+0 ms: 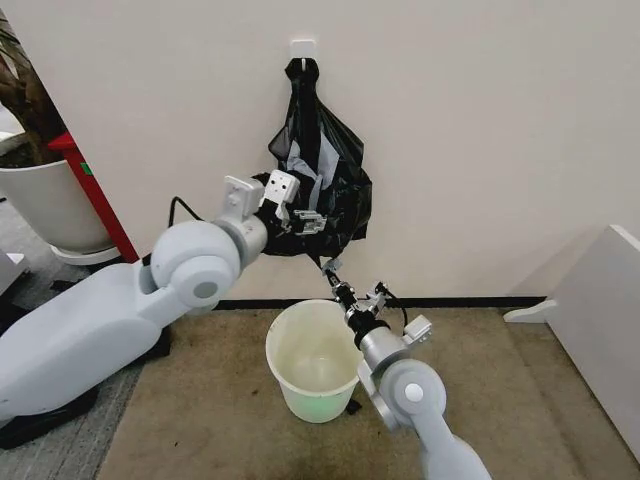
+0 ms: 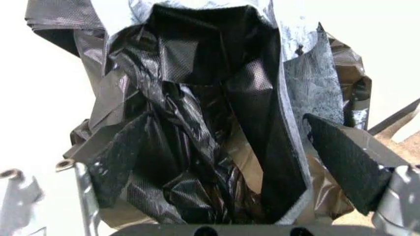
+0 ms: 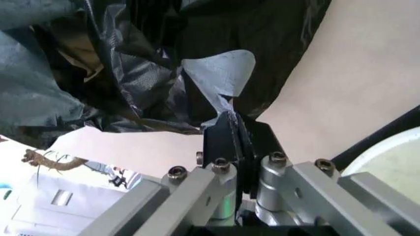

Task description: Place the garbage bag over the trash bin.

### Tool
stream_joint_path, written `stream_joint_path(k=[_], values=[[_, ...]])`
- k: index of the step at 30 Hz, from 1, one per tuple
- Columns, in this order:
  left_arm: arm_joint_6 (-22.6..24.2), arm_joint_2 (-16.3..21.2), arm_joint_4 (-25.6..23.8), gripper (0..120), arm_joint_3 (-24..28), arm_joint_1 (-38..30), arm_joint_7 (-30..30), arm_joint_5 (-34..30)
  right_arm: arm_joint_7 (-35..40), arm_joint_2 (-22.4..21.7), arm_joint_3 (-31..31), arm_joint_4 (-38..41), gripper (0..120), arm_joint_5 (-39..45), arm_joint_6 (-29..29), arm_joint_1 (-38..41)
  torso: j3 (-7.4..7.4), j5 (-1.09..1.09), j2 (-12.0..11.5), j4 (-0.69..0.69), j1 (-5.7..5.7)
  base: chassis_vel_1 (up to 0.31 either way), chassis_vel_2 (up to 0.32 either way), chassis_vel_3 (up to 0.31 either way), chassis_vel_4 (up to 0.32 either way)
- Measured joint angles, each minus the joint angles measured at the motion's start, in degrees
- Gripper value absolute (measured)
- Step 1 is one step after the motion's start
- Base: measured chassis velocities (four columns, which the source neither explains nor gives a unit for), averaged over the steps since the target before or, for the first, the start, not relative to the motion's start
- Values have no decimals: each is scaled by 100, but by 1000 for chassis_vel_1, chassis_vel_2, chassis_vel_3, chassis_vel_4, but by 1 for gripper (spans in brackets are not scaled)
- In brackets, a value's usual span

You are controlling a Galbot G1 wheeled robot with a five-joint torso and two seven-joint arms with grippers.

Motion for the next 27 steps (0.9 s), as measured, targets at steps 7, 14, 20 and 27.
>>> stream_joint_path(k=[7,14,20,27], values=[[23,-127,86,73,117,-105,-273,-8,-15,-1,63,-12,0,-33,-4,-11,0,0,0,0,0,0,0,0,0],[23,-2,-95,48,14,-19,-315,-7,-37,-17,130,-5,0,-30,-6,-37,0,0,0,1,0,0,0,0,0],[14,56,-67,26,-101,115,-313,8,-58,2,133,20,0,-32,-6,-63,0,-1,0,1,0,0,0,0,0],[-6,60,-40,1,-261,230,-297,30,-68,-36,181,59,0,-32,-6,-109,0,-1,0,0,0,0,0,0,0]])
